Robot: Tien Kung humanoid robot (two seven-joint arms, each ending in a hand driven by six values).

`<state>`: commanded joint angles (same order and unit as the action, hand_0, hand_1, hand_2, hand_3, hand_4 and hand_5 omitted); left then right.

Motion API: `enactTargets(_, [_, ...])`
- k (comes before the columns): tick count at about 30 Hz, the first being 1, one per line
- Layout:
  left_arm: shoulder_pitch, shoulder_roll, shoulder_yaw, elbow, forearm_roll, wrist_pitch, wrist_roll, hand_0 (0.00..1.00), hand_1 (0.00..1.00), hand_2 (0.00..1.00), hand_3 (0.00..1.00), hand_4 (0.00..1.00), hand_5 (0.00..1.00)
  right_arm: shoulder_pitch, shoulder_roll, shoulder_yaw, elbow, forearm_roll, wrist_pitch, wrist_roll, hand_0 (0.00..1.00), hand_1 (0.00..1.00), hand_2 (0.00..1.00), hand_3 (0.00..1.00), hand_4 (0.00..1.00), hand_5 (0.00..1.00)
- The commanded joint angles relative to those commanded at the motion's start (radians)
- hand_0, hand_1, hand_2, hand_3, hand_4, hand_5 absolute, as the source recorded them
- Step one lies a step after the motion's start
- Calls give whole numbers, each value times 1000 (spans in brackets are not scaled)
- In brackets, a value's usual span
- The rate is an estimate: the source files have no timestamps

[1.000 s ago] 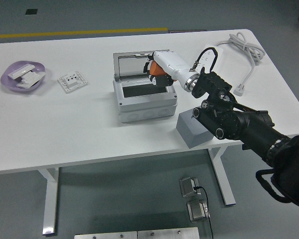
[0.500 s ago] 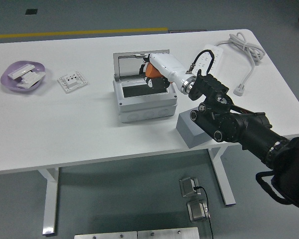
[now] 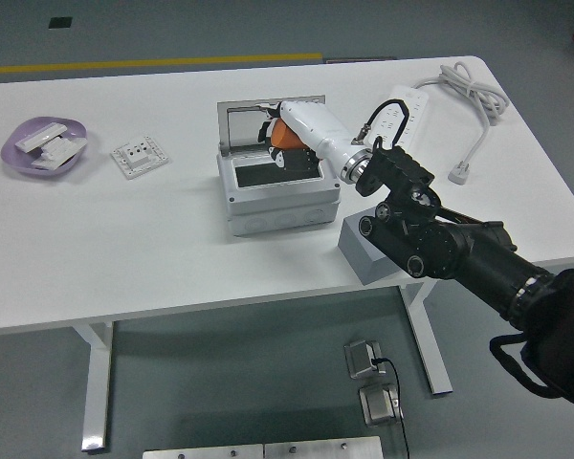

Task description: Pick up the cylinder from the cube,place it in the box,flap close box

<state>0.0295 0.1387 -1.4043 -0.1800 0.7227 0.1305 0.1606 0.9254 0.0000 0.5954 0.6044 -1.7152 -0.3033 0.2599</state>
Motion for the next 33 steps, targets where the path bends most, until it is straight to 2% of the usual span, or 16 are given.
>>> enactTargets(13, [0, -1, 7, 0, -13, -1, -3, 663, 657, 646, 691, 680, 176, -7, 0, -3, 27, 16, -15, -14, 2, 187, 434, 288, 2, 2])
enactTargets(33, [-5, 1, 1, 0, -4, -1, -2, 662, 657, 647, 691, 680, 179, -2, 0, -34, 30, 70, -75, -18, 2, 187, 435, 306, 2, 2])
